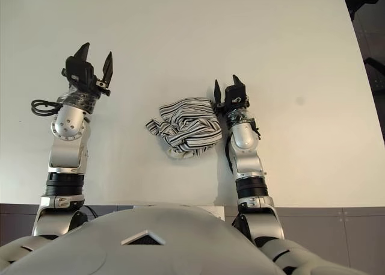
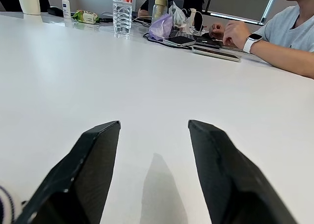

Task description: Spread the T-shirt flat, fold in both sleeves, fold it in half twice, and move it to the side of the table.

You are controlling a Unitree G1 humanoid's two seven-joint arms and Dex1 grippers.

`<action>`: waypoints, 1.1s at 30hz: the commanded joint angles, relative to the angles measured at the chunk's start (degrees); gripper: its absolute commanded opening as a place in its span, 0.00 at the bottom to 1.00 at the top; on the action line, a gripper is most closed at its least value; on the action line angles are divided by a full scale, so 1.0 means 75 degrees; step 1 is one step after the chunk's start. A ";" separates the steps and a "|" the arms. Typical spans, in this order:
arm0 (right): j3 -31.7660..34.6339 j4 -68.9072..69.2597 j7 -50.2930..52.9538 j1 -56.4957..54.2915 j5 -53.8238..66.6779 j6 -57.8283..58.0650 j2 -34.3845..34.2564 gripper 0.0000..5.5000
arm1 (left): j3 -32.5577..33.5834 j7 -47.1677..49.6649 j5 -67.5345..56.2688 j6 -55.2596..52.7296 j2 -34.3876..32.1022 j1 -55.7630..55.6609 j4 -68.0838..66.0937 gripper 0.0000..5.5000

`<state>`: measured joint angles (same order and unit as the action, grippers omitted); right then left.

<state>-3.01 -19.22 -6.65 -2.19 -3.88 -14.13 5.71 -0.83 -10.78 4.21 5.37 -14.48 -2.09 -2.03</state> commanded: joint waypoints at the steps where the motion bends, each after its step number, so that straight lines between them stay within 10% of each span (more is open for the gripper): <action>1: -0.0018 -0.0086 0.0000 -0.0170 -0.0020 -0.0029 0.0000 0.46 | -0.0036 0.0003 0.0091 0.0012 -0.0026 -0.0184 -0.0098 0.48; 9: 0.0075 0.1534 -0.0557 0.0117 0.0616 0.0704 0.0166 0.46 | 0.0085 -0.0572 -0.0344 -0.0115 -0.0251 0.0377 0.0262 0.48; 15: -0.0092 0.4978 -0.5360 0.0828 0.2595 0.2903 0.3889 0.46 | -0.0823 -0.3787 -0.0691 -0.0472 -0.2441 0.1367 0.2261 0.48; 22: 0.0298 0.5087 -0.8958 0.1412 0.3160 0.3159 0.7097 0.46 | -0.2283 -0.4539 0.0666 0.0159 -0.2972 0.1264 0.2621 0.48; 33: -0.1316 0.5277 -0.8018 0.1501 0.2044 0.2721 0.5873 0.46 | -0.3380 -0.4400 0.1529 0.0918 -0.2415 0.0480 0.1535 0.48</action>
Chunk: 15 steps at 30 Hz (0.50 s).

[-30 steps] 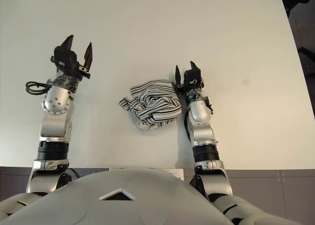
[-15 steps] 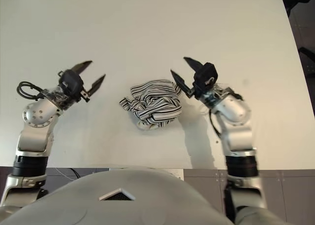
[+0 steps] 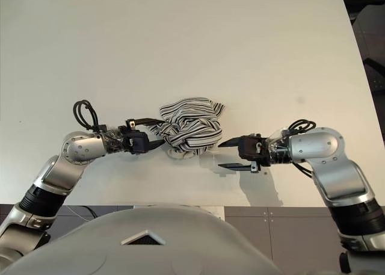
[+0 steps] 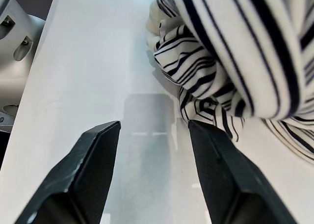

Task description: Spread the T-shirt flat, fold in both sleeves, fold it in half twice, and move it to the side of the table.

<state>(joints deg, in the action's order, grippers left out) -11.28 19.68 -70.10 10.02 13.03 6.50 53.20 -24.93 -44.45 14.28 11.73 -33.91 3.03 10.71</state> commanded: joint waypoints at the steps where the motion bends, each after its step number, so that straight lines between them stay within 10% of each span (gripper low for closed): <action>1: -0.0220 0.0109 0.0721 -0.0220 -0.0170 0.0093 -0.0731 0.46 | -0.0154 0.0111 0.0116 0.0010 0.0264 -0.0228 -0.0154 0.48; 15: -0.0317 -0.1479 0.3407 -0.2525 -0.0742 0.0520 -0.3338 0.46 | 0.0900 0.0220 -0.1097 -0.1526 0.0611 -0.0401 -0.0376 0.48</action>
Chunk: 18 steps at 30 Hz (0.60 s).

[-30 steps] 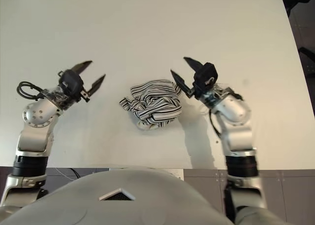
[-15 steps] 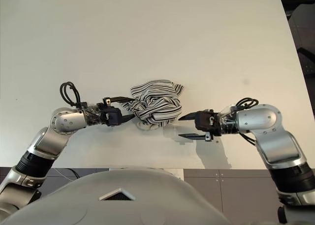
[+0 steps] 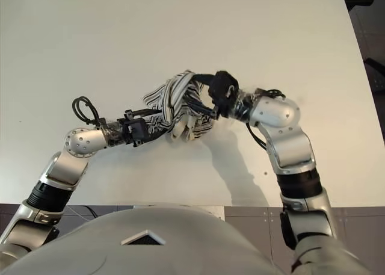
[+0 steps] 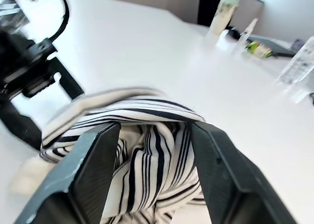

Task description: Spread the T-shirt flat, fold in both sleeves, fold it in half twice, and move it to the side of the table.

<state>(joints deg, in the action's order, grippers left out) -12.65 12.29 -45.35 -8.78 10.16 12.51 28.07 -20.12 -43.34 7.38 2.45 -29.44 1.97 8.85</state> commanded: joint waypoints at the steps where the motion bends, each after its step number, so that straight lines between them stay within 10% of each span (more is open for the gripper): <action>1: -0.0130 -0.0664 0.0111 0.0134 -0.0460 -0.0447 0.0069 0.46 | 0.0324 0.0070 -0.0122 -0.0292 -0.0072 -0.0340 -0.0305 0.48; 18: 0.0716 -0.1597 -0.1829 0.1042 0.0865 -0.2103 0.1062 0.46 | -0.0326 0.0502 0.1695 0.2275 -0.2164 0.0034 -0.3004 0.48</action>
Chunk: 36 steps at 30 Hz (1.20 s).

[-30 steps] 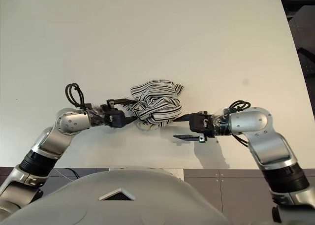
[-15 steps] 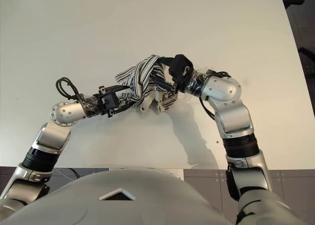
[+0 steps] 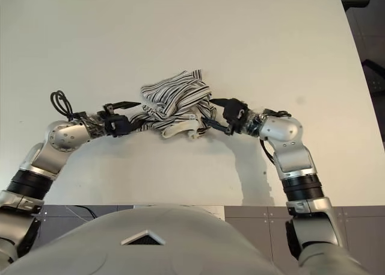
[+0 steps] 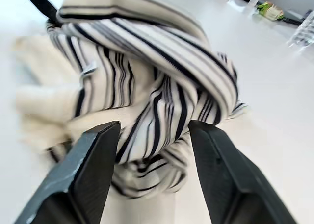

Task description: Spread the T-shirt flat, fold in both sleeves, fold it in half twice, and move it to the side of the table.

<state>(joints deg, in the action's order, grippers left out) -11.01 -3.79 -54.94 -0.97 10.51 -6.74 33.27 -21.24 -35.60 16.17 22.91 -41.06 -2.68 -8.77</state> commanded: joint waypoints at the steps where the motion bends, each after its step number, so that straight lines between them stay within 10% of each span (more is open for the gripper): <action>1: 0.0610 0.0539 -0.0650 -0.0054 0.0914 0.0515 0.0463 0.46 | -0.0112 -0.0550 0.0415 -0.0475 -0.0686 0.0732 -0.0539 0.48; 14: -0.0811 -0.2214 -0.0084 -0.1381 -0.2131 -0.1329 0.0461 0.46 | 0.0283 -0.1183 -0.0104 -0.0608 -0.1420 0.1065 0.0447 0.48; 23: -0.0058 0.0650 -0.2552 -0.0271 -0.0826 -0.0491 0.3282 0.46 | 0.1028 -0.1393 -0.1005 0.0769 -0.2733 0.1973 0.0676 0.48; 36: 0.0684 0.2040 -0.1705 0.0651 -0.0287 -0.0165 0.2921 0.46 | 0.2168 -0.2470 -0.2778 0.0238 -0.2925 0.2592 0.1715 0.48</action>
<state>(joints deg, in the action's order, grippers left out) -5.26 12.46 -67.56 2.19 10.92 -3.70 54.55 -6.76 -54.17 -3.52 24.86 -63.77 18.33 2.67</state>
